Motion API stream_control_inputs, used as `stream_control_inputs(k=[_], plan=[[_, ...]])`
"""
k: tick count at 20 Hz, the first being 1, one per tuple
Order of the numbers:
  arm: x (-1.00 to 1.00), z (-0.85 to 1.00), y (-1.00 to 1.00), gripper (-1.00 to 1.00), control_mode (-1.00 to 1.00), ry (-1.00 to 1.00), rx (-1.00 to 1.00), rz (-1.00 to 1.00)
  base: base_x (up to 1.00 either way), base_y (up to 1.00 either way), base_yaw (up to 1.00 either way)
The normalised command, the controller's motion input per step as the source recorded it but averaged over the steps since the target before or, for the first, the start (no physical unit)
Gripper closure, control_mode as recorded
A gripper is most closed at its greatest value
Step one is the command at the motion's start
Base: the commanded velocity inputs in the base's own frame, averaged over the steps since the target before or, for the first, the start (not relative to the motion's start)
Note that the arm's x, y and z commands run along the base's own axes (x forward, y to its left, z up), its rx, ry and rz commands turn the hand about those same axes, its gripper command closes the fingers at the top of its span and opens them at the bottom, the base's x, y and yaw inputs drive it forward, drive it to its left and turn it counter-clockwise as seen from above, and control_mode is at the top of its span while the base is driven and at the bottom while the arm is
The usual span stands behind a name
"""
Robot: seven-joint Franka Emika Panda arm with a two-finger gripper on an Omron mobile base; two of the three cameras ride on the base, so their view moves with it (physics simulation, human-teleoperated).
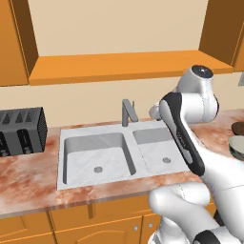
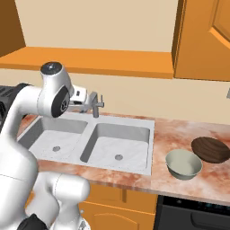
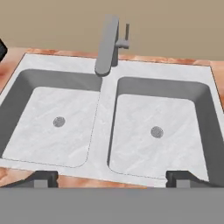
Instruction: Rinse each bowl for a few seconds and place them down in the sink or on the counter.
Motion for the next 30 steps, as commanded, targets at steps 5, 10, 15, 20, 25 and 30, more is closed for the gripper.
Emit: stream_control_inputs(k=[5,10,15,20,25,30], plan=[[-0.41,-0.09,0.00,-1.00,-1.00,-0.33,-0.05,0.08,0.00,0.00,0.00],[-0.34,-0.15,-0.05,-1.00,-1.00,-0.29,-0.02,0.04,0.00,0.00,0.00],[-0.06,-0.08,-0.27,-1.00,-1.00,-0.22,0.00,0.09,0.00,0.00,0.00],[0.01,-0.08,-0.30,-1.00,-1.00,-0.21,0.00,0.11,0.00,0.00,0.00],[0.02,-0.10,-0.25,-1.00,-1.00,-0.23,0.00,0.12,0.00,0.00,0.00],[0.09,-0.12,-0.22,-1.00,-1.00,-0.23,0.00,0.12,0.00,0.00,0.00]])
